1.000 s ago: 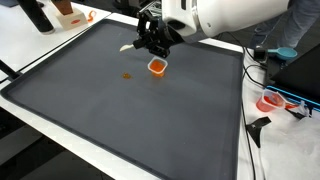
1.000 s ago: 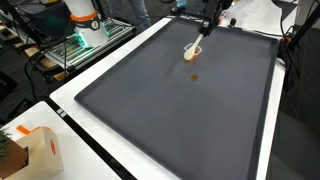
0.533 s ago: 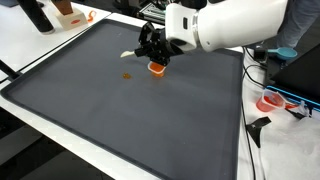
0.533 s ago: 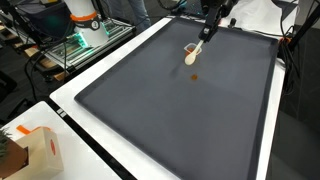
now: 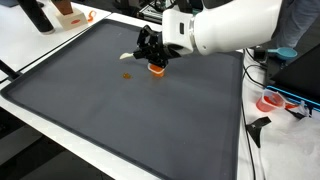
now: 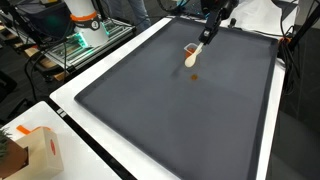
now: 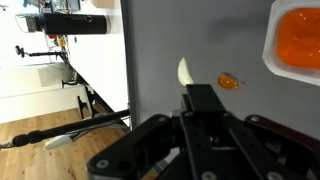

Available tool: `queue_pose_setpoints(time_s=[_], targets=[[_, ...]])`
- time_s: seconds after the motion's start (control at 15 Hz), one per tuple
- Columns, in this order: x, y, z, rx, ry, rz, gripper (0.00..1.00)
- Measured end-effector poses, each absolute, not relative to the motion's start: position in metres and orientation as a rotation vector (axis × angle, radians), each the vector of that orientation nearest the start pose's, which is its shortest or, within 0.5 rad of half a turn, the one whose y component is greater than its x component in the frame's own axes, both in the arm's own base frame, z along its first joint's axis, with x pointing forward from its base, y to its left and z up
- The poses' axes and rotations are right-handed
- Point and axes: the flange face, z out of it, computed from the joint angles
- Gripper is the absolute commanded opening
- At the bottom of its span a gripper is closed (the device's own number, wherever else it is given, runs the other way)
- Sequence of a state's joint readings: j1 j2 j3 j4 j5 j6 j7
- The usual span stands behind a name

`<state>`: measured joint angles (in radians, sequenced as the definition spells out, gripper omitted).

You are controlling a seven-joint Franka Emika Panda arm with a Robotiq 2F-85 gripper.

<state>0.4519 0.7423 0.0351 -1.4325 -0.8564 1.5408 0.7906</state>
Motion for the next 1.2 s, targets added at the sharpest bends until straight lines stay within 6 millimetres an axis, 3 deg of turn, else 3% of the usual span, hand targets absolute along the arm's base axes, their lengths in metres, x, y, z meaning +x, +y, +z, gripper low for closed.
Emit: queue_pose_setpoints(time_s=[1.2], targets=[[0.663, 0.186, 0.267, 2.311, 0.175, -0.141, 0.03]])
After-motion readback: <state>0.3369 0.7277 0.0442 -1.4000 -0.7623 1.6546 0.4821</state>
